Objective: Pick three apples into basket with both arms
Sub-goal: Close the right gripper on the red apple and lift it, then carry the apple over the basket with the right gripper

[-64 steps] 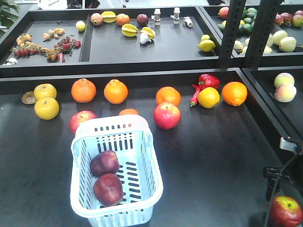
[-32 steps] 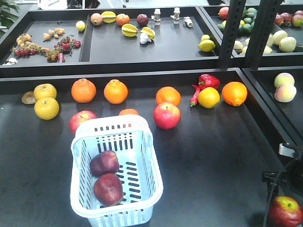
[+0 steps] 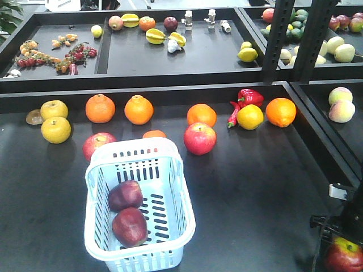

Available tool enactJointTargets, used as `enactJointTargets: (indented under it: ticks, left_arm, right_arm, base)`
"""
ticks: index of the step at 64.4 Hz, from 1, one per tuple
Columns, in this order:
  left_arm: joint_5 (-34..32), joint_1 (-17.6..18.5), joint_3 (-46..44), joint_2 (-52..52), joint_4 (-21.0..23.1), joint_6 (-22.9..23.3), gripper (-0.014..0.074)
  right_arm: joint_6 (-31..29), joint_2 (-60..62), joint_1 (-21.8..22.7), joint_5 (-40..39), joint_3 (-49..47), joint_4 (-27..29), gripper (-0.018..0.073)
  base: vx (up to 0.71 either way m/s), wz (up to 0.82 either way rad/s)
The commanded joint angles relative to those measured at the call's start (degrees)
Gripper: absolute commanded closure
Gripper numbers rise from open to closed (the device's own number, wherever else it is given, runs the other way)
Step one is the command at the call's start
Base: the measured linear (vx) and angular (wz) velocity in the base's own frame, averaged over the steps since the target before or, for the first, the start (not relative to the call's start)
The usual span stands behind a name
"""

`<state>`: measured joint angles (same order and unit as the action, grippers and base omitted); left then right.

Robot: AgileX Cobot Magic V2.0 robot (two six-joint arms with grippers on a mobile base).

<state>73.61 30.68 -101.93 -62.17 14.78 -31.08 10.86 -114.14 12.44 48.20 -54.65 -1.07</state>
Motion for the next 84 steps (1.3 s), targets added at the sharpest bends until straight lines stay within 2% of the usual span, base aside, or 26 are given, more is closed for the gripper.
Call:
enactJointTargets:
  ticks: [1, 13, 20, 28, 36, 45, 51, 59, 65, 75, 84]
  left_arm:
    - [-3.0, 0.3, -1.4, 0.3, 1.2, 0.2, 0.0603]
    - [-3.1, 0.3, -1.4, 0.3, 1.2, 0.2, 0.0603]
    - [-3.0, 0.3, -1.4, 0.3, 1.2, 0.2, 0.0603]
    - [-3.0, 0.3, -1.4, 0.3, 1.2, 0.2, 0.0603]
    - [-3.0, 0.3, -1.4, 0.3, 1.2, 0.2, 0.0603]
    - [-3.1, 0.3, -1.4, 0.3, 1.2, 0.2, 0.0603]
    - [-3.0, 0.3, -1.4, 0.3, 1.2, 0.2, 0.0603]
    - [-3.0, 0.3, -1.4, 0.3, 1.2, 0.2, 0.0603]
    - [-3.0, 0.3, -1.4, 0.3, 1.2, 0.2, 0.0603]
    - [-3.0, 0.3, -1.4, 0.3, 1.2, 0.2, 0.0603]
    - [-3.1, 0.3, -1.4, 0.3, 1.2, 0.2, 0.0603]
  right_arm:
    - [-0.1, 1.7, 0.3, 0.3, -0.7, -1.2, 0.0149]
    - [-2.9, 3.5, 0.2, -0.1, -2.7, -0.2, 0.0245]
    - [-7.6, 6.6, 0.2, 0.6, -6.5, 4.9, 0.0258]
    - [-16.0, 10.6, 0.2, 2.2, -13.2, 16.6, 0.0258]
    - [-25.5, 14.0, -2.5, 2.5, -20.8, 32.4, 0.0258]
    - [-34.0, 14.5, -11.2, 3.6, -29.1, 47.3, 0.0258]
    - [-38.6, 12.3, -18.7, 4.4, -34.5, 53.6, 0.0258]
    - [-38.5, 6.3, -26.9, 4.5, -41.9, 55.9, 0.0258]
    - [-36.6, 1.8, -30.4, 6.3, -46.5, 55.7, 0.0257]
    - [-36.2, -3.7, -32.8, 8.9, -52.6, 55.2, 0.0221]
    - [-35.5, -5.2, -33.0, 8.6, -54.7, 55.2, 0.01]
  base:
    - [0.0, 0.0]
    - [0.0, 0.0]
    - [0.0, 0.0]
    - [0.0, 0.0]
    - [0.0, 0.0]
    - [0.0, 0.0]
    - [0.0, 0.0]
    - [0.0, 0.0]
    - [0.0, 0.0]
    - [0.0, 0.0]
    - [0.0, 0.0]
